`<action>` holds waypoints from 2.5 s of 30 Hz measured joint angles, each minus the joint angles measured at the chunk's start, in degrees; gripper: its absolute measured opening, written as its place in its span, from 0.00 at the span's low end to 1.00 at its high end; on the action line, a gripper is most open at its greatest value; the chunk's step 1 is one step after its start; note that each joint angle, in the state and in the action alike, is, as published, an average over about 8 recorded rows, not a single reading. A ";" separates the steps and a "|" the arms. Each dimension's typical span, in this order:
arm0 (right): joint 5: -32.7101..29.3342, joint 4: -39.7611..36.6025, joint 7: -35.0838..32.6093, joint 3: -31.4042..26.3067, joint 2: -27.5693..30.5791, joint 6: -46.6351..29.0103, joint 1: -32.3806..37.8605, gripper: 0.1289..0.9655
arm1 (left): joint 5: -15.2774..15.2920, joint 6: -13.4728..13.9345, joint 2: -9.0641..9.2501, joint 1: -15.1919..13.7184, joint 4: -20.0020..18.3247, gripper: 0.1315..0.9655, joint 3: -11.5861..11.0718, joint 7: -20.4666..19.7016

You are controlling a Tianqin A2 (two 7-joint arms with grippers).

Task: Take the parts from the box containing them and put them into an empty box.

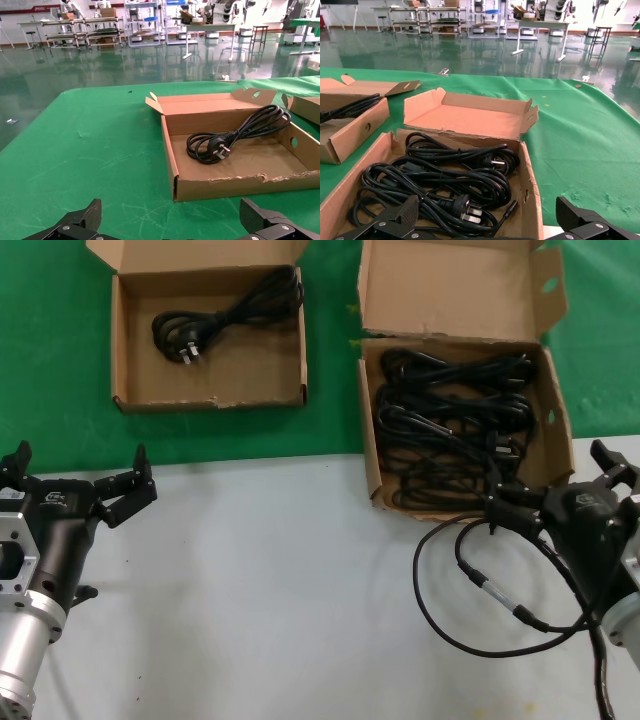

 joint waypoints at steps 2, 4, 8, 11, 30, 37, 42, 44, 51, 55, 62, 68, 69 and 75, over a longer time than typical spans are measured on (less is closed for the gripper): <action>0.00 0.00 0.00 0.00 0.00 0.00 0.00 1.00 | 0.00 0.00 0.00 0.00 0.00 1.00 0.00 0.00; 0.00 0.00 0.00 0.00 0.00 0.00 0.00 1.00 | 0.00 0.00 0.00 0.00 0.00 1.00 0.00 0.00; 0.00 0.00 0.00 0.00 0.00 0.00 0.00 1.00 | 0.00 0.00 0.00 0.00 0.00 1.00 0.00 0.00; 0.00 0.00 0.00 0.00 0.00 0.00 0.00 1.00 | 0.00 0.00 0.00 0.00 0.00 1.00 0.00 0.00; 0.00 0.00 0.00 0.00 0.00 0.00 0.00 1.00 | 0.00 0.00 0.00 0.00 0.00 1.00 0.00 0.00; 0.00 0.00 0.00 0.00 0.00 0.00 0.00 1.00 | 0.00 0.00 0.00 0.00 0.00 1.00 0.00 0.00; 0.00 0.00 0.00 0.00 0.00 0.00 0.00 1.00 | 0.00 0.00 0.00 0.00 0.00 1.00 0.00 0.00; 0.00 0.00 0.00 0.00 0.00 0.00 0.00 1.00 | 0.00 0.00 0.00 0.00 0.00 1.00 0.00 0.00; 0.00 0.00 0.00 0.00 0.00 0.00 0.00 1.00 | 0.00 0.00 0.00 0.00 0.00 1.00 0.00 0.00; 0.00 0.00 0.00 0.00 0.00 0.00 0.00 1.00 | 0.00 0.00 0.00 0.00 0.00 1.00 0.00 0.00; 0.00 0.00 0.00 0.00 0.00 0.00 0.00 1.00 | 0.00 0.00 0.00 0.00 0.00 1.00 0.00 0.00; 0.00 0.00 0.00 0.00 0.00 0.00 0.00 1.00 | 0.00 0.00 0.00 0.00 0.00 1.00 0.00 0.00; 0.00 0.00 0.00 0.00 0.00 0.00 0.00 1.00 | 0.00 0.00 0.00 0.00 0.00 1.00 0.00 0.00; 0.00 0.00 0.00 0.00 0.00 0.00 0.00 1.00 | 0.00 0.00 0.00 0.00 0.00 1.00 0.00 0.00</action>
